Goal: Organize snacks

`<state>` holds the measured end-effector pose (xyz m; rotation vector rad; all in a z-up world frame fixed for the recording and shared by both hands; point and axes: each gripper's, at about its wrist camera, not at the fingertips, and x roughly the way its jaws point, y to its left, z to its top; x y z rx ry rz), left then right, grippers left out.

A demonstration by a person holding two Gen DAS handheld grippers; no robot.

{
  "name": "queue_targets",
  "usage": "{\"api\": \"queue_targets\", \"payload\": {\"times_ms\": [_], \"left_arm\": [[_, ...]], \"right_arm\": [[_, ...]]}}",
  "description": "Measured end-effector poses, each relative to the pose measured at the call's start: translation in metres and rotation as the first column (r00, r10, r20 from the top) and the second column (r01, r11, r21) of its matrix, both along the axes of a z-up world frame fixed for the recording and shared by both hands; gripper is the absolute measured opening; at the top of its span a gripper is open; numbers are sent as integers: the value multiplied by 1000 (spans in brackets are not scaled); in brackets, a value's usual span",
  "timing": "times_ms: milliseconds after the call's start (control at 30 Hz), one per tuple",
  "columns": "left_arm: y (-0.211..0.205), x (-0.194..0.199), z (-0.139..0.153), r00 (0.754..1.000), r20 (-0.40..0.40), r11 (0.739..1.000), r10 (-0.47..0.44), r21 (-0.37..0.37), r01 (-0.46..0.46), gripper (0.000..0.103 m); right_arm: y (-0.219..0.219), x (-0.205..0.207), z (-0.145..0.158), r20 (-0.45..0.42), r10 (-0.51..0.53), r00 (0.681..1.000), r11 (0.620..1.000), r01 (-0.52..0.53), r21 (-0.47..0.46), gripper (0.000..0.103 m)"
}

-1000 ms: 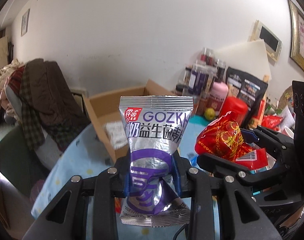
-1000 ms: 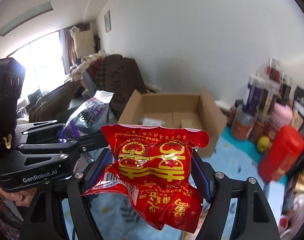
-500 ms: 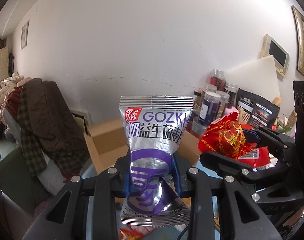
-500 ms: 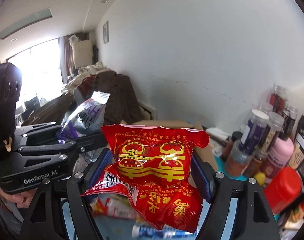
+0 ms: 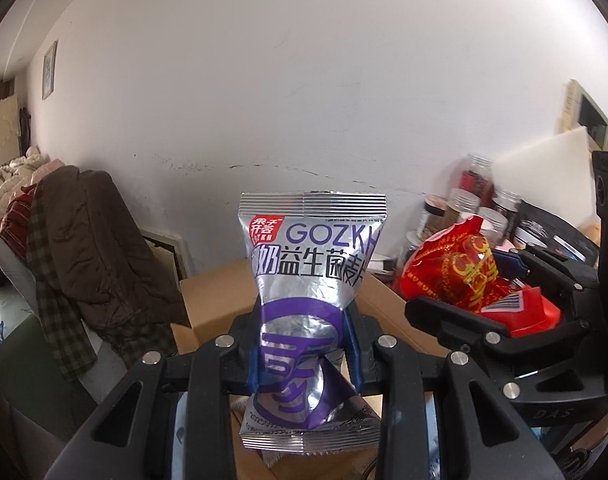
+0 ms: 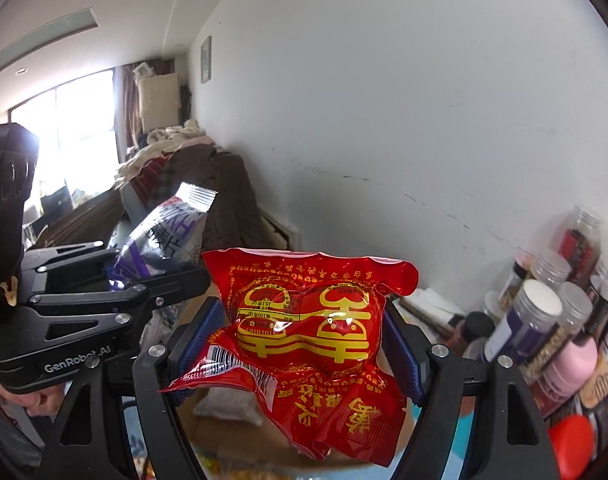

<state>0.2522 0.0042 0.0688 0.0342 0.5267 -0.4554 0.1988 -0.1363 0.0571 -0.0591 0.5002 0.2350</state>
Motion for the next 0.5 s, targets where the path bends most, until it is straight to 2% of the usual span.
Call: {"api": "queue_targets", "payload": {"times_ms": [167,500], "left_arm": [[-8,27,-5,1000,-16,999,20,39,-19,32],[-23,76,-34,990,-135,994,47,103,-33,32]], "right_arm": [[-4,32,-2,-31,-14,999,1000,14,-10,77],[-12,86,-28,-153,-26,988,999,22,-31,77]]}}
